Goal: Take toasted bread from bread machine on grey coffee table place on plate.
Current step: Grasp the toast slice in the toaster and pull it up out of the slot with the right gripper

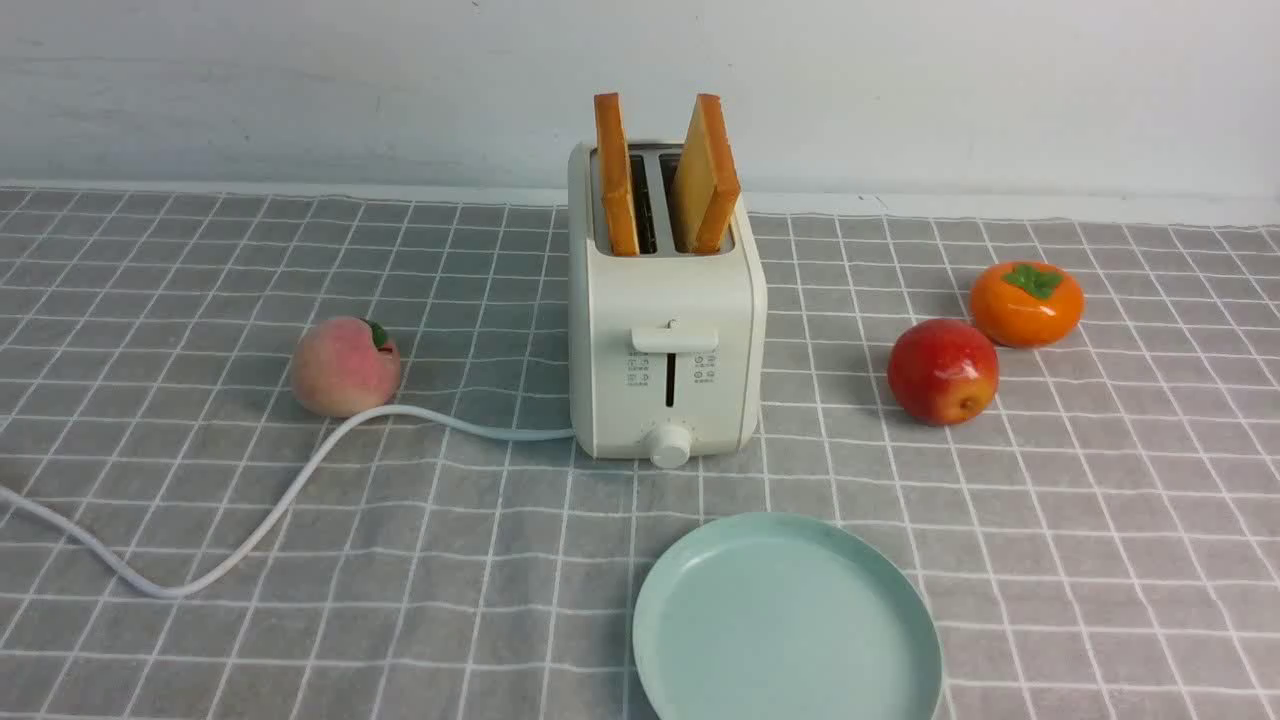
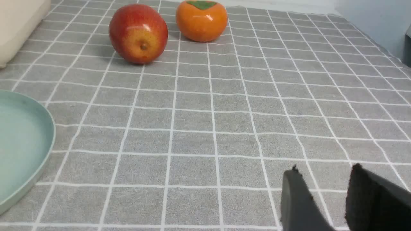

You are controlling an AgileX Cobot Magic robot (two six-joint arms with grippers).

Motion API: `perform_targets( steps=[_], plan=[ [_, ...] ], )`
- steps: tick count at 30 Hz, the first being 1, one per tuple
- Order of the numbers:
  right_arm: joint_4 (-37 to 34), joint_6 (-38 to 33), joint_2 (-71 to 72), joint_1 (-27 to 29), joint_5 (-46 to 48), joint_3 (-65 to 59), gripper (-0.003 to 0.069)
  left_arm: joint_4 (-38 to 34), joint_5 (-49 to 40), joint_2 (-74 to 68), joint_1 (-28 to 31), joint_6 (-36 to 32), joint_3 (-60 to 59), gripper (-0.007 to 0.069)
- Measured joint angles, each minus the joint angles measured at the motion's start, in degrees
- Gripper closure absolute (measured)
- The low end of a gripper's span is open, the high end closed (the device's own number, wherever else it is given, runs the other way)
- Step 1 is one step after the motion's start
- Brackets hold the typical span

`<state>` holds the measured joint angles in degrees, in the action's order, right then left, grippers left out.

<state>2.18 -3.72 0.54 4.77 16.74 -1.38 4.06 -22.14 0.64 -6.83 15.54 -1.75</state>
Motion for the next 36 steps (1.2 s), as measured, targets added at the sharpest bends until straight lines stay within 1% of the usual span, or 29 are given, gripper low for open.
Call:
perform_targets(
  steps=[1,7,12,15,18,22,23,25,29,33,36],
  plan=[
    [0.0,0.0,0.0,0.0,-1.4,0.0,0.0419,0.0,0.0,0.0,0.0,0.0,0.0,0.0388],
    [0.0,0.1,0.0,0.0,-3.0,0.0,0.0419,0.0,0.0,0.0,0.0,0.0,0.0,0.0388],
    [-0.2,0.1,0.0,0.0,-10.6,0.0,0.0419,0.0,2.0,0.0,0.0,0.0,0.0,0.0388],
    [-0.2,0.1,0.0,0.0,-14.6,0.0,0.0419,-0.2,5.2,0.0,0.0,0.0,0.0,0.0388],
    [-0.2,0.1,0.0,0.0,-21.8,0.0,0.0419,-0.8,11.4,0.0,0.0,0.3,0.0,0.0388],
    [-0.2,0.5,0.0,0.0,-30.0,0.0,0.0419,-2.7,18.6,0.0,0.0,2.5,0.0,0.0388],
    [-0.2,0.5,0.0,0.0,-30.4,0.0,0.0419,-2.7,18.6,0.0,0.0,2.7,0.0,0.0388],
    [-0.2,1.5,0.0,0.0,-34.1,0.0,0.0419,-3.3,22.7,0.0,0.0,4.7,0.0,0.0388],
    [-0.2,1.9,0.0,0.0,-35.8,0.0,0.0419,-3.4,26.1,0.0,0.0,7.9,0.0,0.0388],
    [-0.2,1.9,0.0,0.0,-36.1,0.0,0.0419,-3.4,26.6,0.0,0.0,8.8,0.0,0.0388],
    [-0.2,2.3,0.0,0.0,-39.1,0.0,0.0419,-3.4,28.0,0.0,0.0,8.9,0.0,0.0388]
  ],
)
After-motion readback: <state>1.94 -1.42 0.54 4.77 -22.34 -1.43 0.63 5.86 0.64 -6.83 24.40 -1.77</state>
